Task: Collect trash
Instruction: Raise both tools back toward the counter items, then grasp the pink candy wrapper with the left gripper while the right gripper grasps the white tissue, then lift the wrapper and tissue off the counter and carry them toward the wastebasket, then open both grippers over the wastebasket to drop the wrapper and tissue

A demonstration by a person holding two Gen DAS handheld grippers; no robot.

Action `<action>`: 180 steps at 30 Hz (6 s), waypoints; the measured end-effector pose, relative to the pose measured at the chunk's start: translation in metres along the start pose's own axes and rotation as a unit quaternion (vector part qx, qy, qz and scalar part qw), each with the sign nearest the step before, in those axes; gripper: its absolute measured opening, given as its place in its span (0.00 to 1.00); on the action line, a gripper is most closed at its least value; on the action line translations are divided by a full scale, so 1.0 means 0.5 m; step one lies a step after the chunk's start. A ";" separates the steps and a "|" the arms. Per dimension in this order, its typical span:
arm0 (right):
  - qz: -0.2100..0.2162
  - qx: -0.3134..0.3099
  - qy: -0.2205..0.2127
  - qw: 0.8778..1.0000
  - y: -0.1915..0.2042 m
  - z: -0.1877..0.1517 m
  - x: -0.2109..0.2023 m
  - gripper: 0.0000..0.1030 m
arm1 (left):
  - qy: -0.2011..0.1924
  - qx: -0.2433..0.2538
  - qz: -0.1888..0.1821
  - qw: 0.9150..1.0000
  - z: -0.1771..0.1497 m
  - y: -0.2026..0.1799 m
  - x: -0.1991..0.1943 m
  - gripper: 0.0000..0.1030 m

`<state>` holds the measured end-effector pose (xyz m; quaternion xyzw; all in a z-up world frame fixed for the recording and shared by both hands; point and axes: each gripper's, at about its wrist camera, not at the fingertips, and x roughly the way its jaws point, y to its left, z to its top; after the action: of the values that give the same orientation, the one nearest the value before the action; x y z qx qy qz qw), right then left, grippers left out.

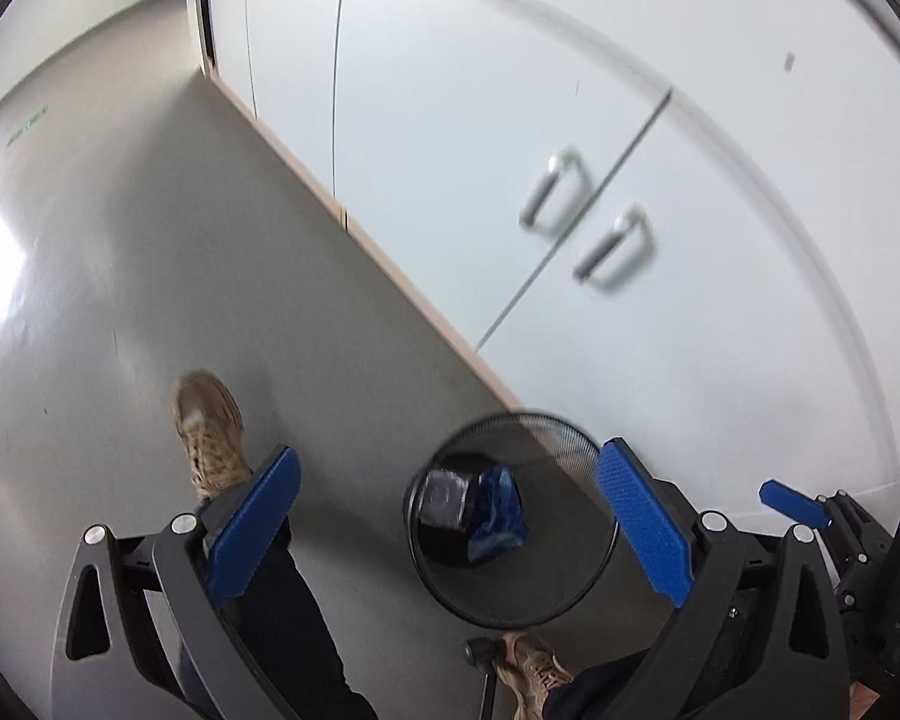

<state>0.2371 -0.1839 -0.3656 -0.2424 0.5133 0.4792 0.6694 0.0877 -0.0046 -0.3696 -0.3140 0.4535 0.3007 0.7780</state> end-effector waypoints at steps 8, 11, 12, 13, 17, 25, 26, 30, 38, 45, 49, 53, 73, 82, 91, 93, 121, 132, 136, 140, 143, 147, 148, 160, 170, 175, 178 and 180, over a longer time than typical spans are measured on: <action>0.018 -0.036 -0.074 0.996 0.078 0.084 -0.174 0.91 | -0.086 0.028 -0.009 0.996 0.125 -0.004 -0.202 0.96; 0.035 -0.045 -0.107 0.993 0.094 0.106 -0.255 0.91 | -0.115 0.044 -0.018 0.992 0.165 -0.025 -0.272 0.96; 0.035 -0.048 -0.119 0.991 0.098 0.111 -0.280 0.91 | -0.122 0.048 -0.022 0.991 0.177 -0.033 -0.292 0.96; 0.038 -0.054 -0.130 0.989 0.101 0.116 -0.307 0.91 | -0.129 0.052 -0.025 0.990 0.188 -0.044 -0.311 0.96; 0.046 -0.065 -0.180 0.981 0.094 0.122 -0.425 0.91 | -0.159 0.072 -0.048 0.983 0.229 -0.094 -0.392 0.96; 0.012 -0.053 -0.272 0.961 0.018 0.109 -0.657 0.91 | -0.203 0.143 -0.096 0.964 0.265 -0.268 -0.500 0.96; 0.006 -0.047 -0.283 0.958 0.005 0.110 -0.682 0.91 | -0.203 0.150 -0.102 0.962 0.271 -0.293 -0.502 0.96; -0.028 -0.027 -0.313 0.949 -0.053 0.128 -0.745 0.91 | -0.192 0.166 -0.140 0.957 0.317 -0.382 -0.501 0.96; -0.083 0.006 -0.339 0.937 -0.209 0.230 -0.788 0.91 | -0.134 0.182 -0.183 0.957 0.437 -0.527 -0.407 0.96; -0.090 0.049 -0.296 0.950 -0.371 0.341 -0.703 0.91 | -0.103 0.210 -0.127 0.964 0.513 -0.598 -0.304 0.95; -0.110 0.064 -0.265 0.956 -0.424 0.382 -0.640 0.91 | -0.091 0.235 -0.094 0.963 0.526 -0.631 -0.264 0.92; -0.113 0.093 -0.238 0.960 -0.464 0.406 -0.599 0.91 | -0.087 0.250 -0.063 0.962 0.537 -0.656 -0.234 0.85; -0.066 0.134 -0.170 0.974 -0.511 0.419 -0.542 0.07 | -0.126 0.233 -0.124 0.956 0.543 -0.590 -0.242 0.10; -0.122 0.124 -0.215 0.961 -0.450 0.396 -0.595 0.06 | -0.122 0.252 -0.149 0.948 0.541 -0.563 -0.260 0.10; -0.159 0.138 -0.245 0.946 -0.352 0.359 -0.656 0.06 | -0.125 0.280 -0.181 0.934 0.518 -0.541 -0.305 0.10; -0.173 0.141 -0.253 0.941 -0.331 0.351 -0.671 0.06 | -0.123 0.286 -0.187 0.932 0.507 -0.528 -0.313 0.10; -0.258 0.221 -0.323 0.883 -0.087 0.241 -0.849 0.06 | -0.153 0.351 -0.256 0.887 0.405 -0.363 -0.504 0.10; -0.259 0.215 -0.330 0.882 0.005 0.174 -0.866 0.06 | -0.158 0.363 -0.272 0.877 0.341 -0.308 -0.560 0.10; -0.247 0.218 -0.332 0.884 0.049 0.134 -0.859 0.06 | -0.144 0.369 -0.275 0.876 0.299 -0.288 -0.549 0.10; -0.237 0.217 -0.331 0.887 0.113 0.092 -0.844 0.06 | -0.128 0.374 -0.277 0.876 0.250 -0.265 -0.532 0.10; -0.238 0.208 -0.327 0.891 0.161 0.064 -0.819 0.06 | -0.116 0.375 -0.276 0.877 0.219 -0.247 -0.511 0.10; -0.212 0.212 -0.317 0.900 0.200 0.030 -0.773 0.06 | -0.095 0.376 -0.273 0.880 0.178 -0.222 -0.472 0.10; -0.209 0.210 -0.313 0.903 0.209 0.022 -0.759 0.06 | -0.089 0.375 -0.271 0.882 0.170 -0.216 -0.460 0.10; -0.156 0.240 -0.216 0.933 0.208 -0.066 -0.530 0.06 | 0.007 0.364 -0.232 0.902 0.103 -0.181 -0.242 0.10; -0.115 0.270 -0.124 0.948 0.122 -0.087 -0.319 0.06 | 0.096 0.349 -0.191 0.912 0.067 -0.175 -0.022 0.10; -0.088 0.286 -0.081 0.951 0.094 -0.098 -0.228 0.06 | 0.133 0.335 -0.174 0.916 0.053 -0.165 0.073 0.10; -0.078 0.295 -0.054 0.951 0.081 -0.100 -0.174 0.06 | 0.148 0.324 -0.166 0.919 0.041 -0.157 0.127 0.10; -0.062 0.304 -0.030 0.950 0.069 -0.104 -0.136 0.06 | 0.166 0.320 -0.163 0.918 0.026 -0.158 0.167 0.10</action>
<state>0.1818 -0.2384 -0.3160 -0.0445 0.5979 0.2654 0.7550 0.1878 -0.0284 -0.4222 -0.1635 0.5908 -0.0477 0.7886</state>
